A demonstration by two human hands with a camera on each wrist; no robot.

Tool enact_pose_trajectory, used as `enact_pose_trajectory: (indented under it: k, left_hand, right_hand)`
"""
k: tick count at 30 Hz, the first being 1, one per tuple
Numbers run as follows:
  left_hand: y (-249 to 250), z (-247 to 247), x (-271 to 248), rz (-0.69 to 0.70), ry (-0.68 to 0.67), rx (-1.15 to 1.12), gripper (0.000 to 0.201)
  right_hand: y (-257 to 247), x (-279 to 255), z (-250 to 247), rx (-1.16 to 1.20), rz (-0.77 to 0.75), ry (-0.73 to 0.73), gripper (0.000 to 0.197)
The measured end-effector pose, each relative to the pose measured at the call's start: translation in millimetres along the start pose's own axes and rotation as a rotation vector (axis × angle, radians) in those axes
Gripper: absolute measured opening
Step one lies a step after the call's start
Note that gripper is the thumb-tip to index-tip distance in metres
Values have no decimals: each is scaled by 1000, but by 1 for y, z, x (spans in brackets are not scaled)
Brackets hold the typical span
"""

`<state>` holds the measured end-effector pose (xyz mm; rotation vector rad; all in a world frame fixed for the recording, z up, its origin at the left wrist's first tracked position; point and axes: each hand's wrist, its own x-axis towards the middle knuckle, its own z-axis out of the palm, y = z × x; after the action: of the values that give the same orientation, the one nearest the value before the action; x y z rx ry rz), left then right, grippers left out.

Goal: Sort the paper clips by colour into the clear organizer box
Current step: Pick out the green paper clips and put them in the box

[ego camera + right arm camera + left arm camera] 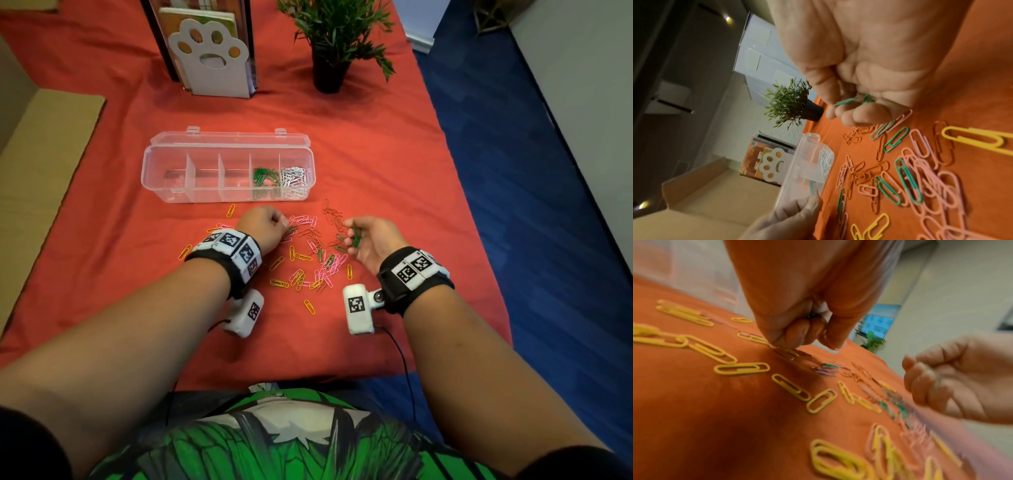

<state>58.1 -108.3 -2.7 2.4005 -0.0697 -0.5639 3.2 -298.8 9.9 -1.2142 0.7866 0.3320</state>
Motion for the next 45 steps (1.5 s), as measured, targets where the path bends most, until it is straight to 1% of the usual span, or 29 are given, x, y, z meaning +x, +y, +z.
enact_pose_trajectory:
  k: [2,4,5,7,9,11,13,15,17,18,21,23,25,27,29,30,31,32,33,34,35,36,37,39,41,42,43,44,45]
  left_hand:
    - [-3,-2,-2,-44,-18,-89,18]
    - [-7,-5,-4,-59,0,-70,20]
    - [-9,-7,-5,-67,32,-25,20]
    - [-12,-12,-5,-75,137,48,18]
    - [-11,-14,-6,-32,212,73,21]
    - [-7,-11,-9,39,198,99,22]
    - [-1,-6,-10,111,150,149,21]
    - [6,-1,-10,169,83,242,24]
    - [11,2,-8,190,-9,372,29]
    - [11,3,-8,200,-34,421,30]
    - [11,5,-7,229,6,448,26]
    - [12,5,-7,210,12,429,24]
    - [14,5,-9,185,5,407,24]
    - [12,5,-7,156,27,327,22]
    - [9,5,-5,97,64,187,20]
    - [11,3,-6,23,41,75,21]
    - [12,1,-7,-38,-12,-19,21]
    - [13,-1,-8,-111,-85,-199,22]
    - [15,-4,-10,-179,-154,-434,23]
    - [17,-7,-15,-264,-192,-681,21]
    - [16,-10,-18,-330,-249,-910,14]
    - [15,-11,-20,-352,-311,-1062,7]
    - [15,-13,-25,-343,-356,-1152,4]
    - [14,-14,-26,-317,-381,-1242,8]
    - [16,-10,-25,-335,-372,-1244,15]
    - [17,-7,-25,-350,-357,-1201,19]
    - [17,-2,-24,-362,-344,-1144,22]
    - [19,4,-24,-357,-321,-1057,25]
    - [20,10,-23,-324,-286,-930,25]
  right_hand:
    - [1,0,-1,2,-6,1,24]
    - [5,5,-1,-146,-50,28,23]
    - [8,7,-1,-264,-75,55,24]
    - [10,10,-1,-548,-146,133,25]
    - [11,9,-4,-823,-220,207,25]
    - [13,4,-4,-1062,-278,261,17]
    - [18,3,-4,-1192,-341,278,11]
    - [23,3,0,-1303,-406,259,14]
    - [28,4,4,-1443,-477,241,21]
    - [30,2,6,-1516,-508,247,24]
    - [34,-2,11,-1675,-572,275,30]
    - [33,-4,13,-1720,-571,267,32]
    - [30,-1,13,-1694,-551,233,32]
    - [24,5,11,-1551,-484,176,27]
    - [18,10,7,-1259,-401,145,16]
    - [15,11,5,-1044,-337,123,13]
    - [12,9,2,-792,-267,104,15]
    - [11,7,-1,-545,-205,87,18]
    - [10,4,-4,-327,-159,65,20]
    - [9,2,-7,-164,-134,37,22]
    - [9,1,-11,-63,-121,6,23]
    - [8,0,-14,0,-118,-28,25]
    - [7,-1,-17,46,-123,-53,27]
    - [6,-2,-20,160,-127,-63,29]
    - [3,-3,-21,275,-90,-37,24]
    - [4,0,-21,278,-65,-9,22]
    - [4,4,-19,219,-54,26,20]
    - [4,9,-17,69,-68,73,19]
    - [4,14,-15,-177,-106,119,20]
